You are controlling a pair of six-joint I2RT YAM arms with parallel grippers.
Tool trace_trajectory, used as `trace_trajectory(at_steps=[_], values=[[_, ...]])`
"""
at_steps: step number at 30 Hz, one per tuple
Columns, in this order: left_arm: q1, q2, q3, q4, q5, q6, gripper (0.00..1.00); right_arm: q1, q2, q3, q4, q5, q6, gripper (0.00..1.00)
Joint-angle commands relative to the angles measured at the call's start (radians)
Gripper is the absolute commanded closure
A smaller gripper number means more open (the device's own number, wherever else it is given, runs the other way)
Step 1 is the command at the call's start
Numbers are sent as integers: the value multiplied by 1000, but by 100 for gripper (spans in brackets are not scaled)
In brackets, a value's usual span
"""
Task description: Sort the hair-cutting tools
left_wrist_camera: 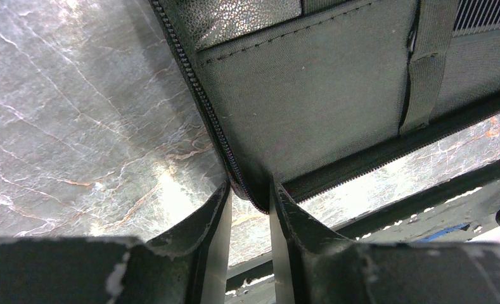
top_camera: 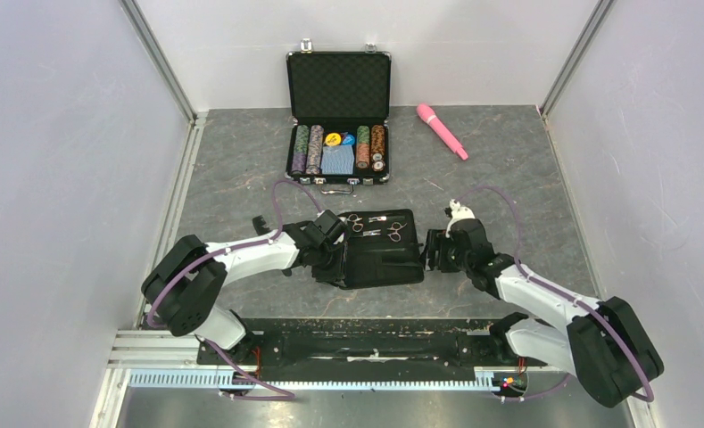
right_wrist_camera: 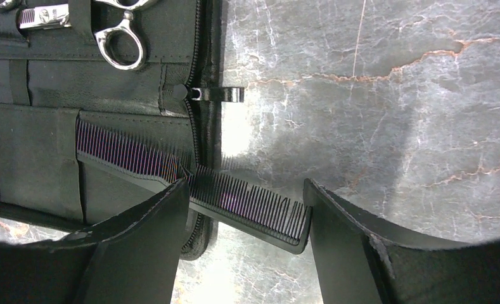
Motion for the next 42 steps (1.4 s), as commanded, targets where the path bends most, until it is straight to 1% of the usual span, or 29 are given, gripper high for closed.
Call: trace_trajectory(at_steps=[1, 3, 7, 14, 23, 27, 34, 37, 41, 42], values=[[-7, -11, 20, 15, -9, 28, 67, 37, 37, 52, 93, 13, 30, 31], [-7, -13, 18, 15, -9, 27, 67, 55, 66, 68, 102, 46, 24, 31], [-7, -15, 15, 16, -12, 28, 67, 77, 123, 102, 109, 58, -13, 31], [-7, -21, 12, 17, -17, 25, 67, 89, 169, 143, 120, 26, -78, 32], [-7, -27, 9, 15, -20, 25, 67, 146, 222, 176, 150, 22, -54, 31], [-7, -27, 11, 15, -20, 24, 67, 162, 235, 199, 134, 34, -58, 30], [-7, -32, 10, 14, -23, 25, 67, 162, 149, 212, 55, 155, -83, 25], [-7, -26, 13, 14, -21, 25, 67, 162, 119, 211, 17, 176, -83, 24], [-7, -26, 12, 14, -21, 25, 67, 148, 110, 200, 3, 165, -72, 23], [-7, -27, 11, 14, -21, 25, 67, 161, 108, 196, 3, 160, -68, 24]])
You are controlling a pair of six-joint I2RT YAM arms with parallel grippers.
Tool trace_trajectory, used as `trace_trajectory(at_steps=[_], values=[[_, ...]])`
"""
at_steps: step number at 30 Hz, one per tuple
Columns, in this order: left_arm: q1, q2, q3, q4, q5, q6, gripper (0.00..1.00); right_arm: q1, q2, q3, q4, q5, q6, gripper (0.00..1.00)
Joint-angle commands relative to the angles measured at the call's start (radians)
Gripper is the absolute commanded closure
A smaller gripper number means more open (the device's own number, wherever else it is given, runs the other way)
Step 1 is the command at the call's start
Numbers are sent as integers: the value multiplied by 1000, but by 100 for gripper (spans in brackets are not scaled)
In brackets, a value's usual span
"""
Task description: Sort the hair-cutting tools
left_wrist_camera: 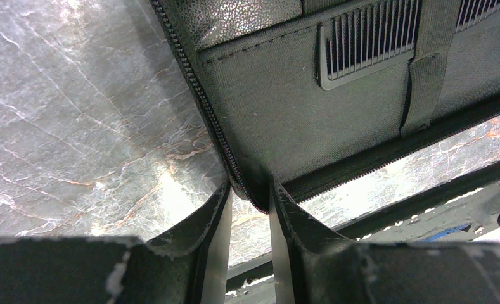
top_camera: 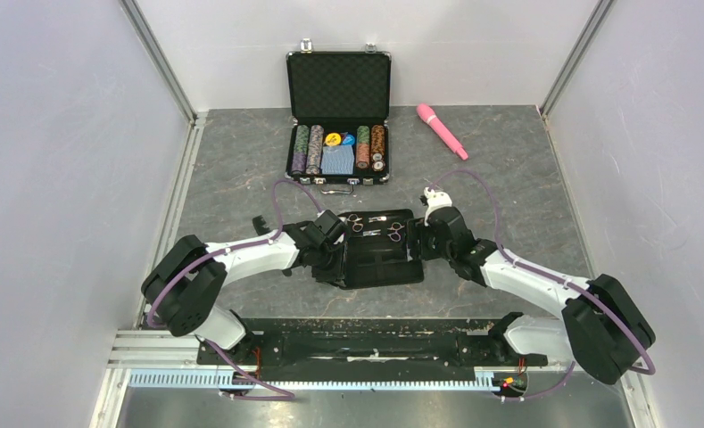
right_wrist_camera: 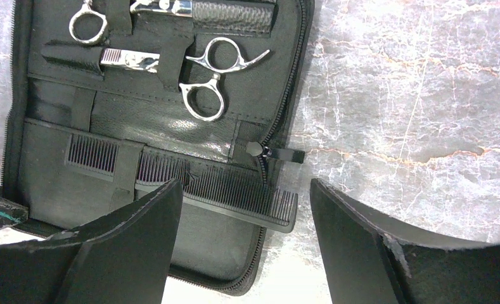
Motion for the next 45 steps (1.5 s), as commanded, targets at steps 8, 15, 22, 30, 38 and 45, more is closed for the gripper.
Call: trace_trajectory(at_steps=[8, 15, 22, 30, 38, 45], values=[[-6, -21, 15, 14, -12, 27, 67, 7, -28, -11, -30, 4, 17, 24], [-6, -19, 17, 15, -12, 28, 67, 8, -2, -27, -7, -47, 24, 25], [-6, -18, 19, 14, -11, 29, 67, 12, 9, -34, -5, -31, 25, 25], [-6, -19, 18, 14, -11, 31, 67, 37, 18, -28, 14, -53, 40, 26], [-6, -21, 17, 14, -11, 29, 67, 84, 44, 5, 22, -49, 61, 26], [-6, -25, 14, 14, -13, 31, 67, 116, 82, 31, 61, -25, 66, 26]])
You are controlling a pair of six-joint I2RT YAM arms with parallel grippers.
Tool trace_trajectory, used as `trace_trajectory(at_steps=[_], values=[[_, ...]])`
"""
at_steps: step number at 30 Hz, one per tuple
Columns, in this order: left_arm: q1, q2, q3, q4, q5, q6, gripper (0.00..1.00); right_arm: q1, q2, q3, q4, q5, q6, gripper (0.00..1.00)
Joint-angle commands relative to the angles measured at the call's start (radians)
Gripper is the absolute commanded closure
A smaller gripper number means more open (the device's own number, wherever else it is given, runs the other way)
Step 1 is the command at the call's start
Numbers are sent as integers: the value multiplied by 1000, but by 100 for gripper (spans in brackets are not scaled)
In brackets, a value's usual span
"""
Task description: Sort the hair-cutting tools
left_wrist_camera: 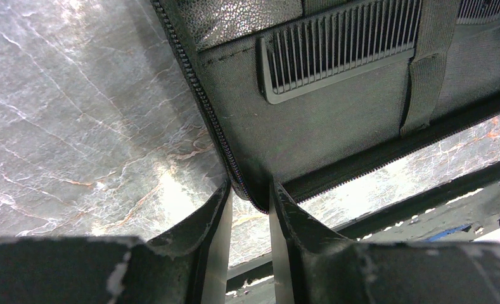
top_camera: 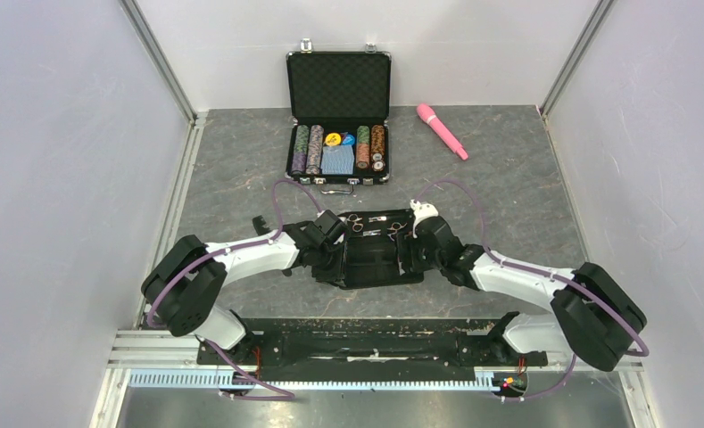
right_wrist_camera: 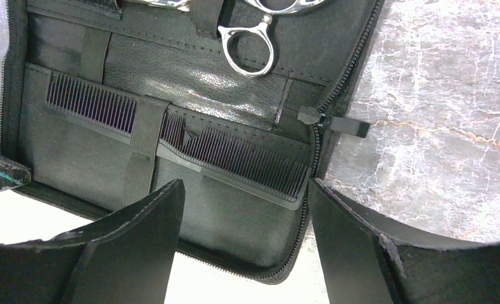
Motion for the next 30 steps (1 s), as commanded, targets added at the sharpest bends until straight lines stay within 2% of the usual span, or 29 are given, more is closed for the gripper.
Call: trace_trajectory(at_steps=[1, 22, 30], values=[[-6, -26, 15, 14, -11, 29, 67, 19, 23, 55, 61, 13, 15, 26], [-6, -30, 10, 14, -13, 29, 67, 33, 74, 109, 66, 27, -13, 26], [-6, -56, 9, -1, -39, 23, 66, 31, -27, 80, 30, 171, -41, 25]])
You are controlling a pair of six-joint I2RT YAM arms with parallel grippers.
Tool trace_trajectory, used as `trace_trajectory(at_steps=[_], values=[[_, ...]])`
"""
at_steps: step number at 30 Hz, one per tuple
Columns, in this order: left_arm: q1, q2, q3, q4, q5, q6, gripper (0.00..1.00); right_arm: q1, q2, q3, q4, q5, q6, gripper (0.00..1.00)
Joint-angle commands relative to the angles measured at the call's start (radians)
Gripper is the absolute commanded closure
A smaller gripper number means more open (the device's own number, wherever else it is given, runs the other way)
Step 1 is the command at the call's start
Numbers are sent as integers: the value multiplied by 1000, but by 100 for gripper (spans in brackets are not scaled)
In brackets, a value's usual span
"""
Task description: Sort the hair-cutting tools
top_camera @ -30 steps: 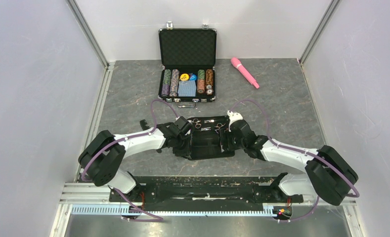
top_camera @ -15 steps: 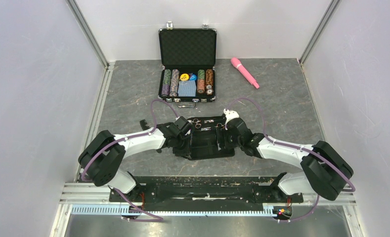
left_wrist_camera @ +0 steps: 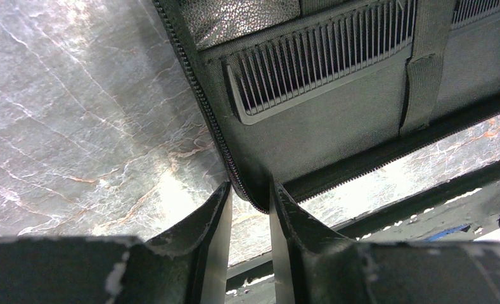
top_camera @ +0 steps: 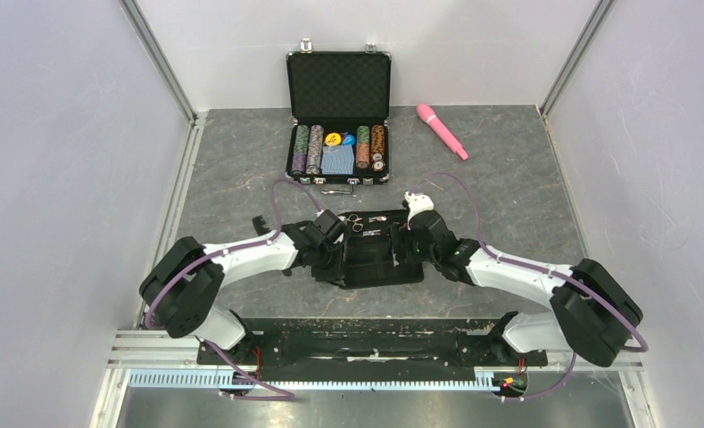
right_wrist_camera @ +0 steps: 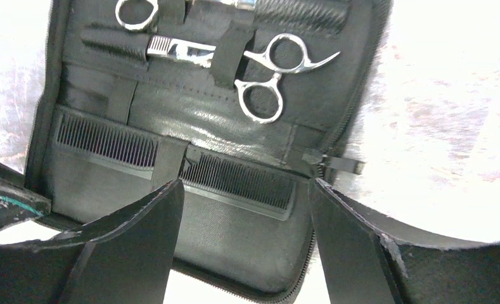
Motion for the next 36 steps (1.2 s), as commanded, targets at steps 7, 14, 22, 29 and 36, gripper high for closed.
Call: trace_trajectory(at_steps=[7, 14, 22, 29, 36], values=[[27, -166, 22, -48, -145, -15, 34, 4, -188, -45, 7, 198, -63, 22], [145, -253, 91, -205, -328, -24, 13, 3, -228, -89, 53, 246, -91, 20], [328, -242, 96, -276, -377, -23, 0, 4, -287, -151, 153, 363, -161, 12], [517, -120, 185, -265, -390, 55, 0, 2, -303, -220, 265, 443, -202, 8], [634, 125, 367, -281, -380, 102, 0, 2, -345, -323, 386, 514, -218, 5]])
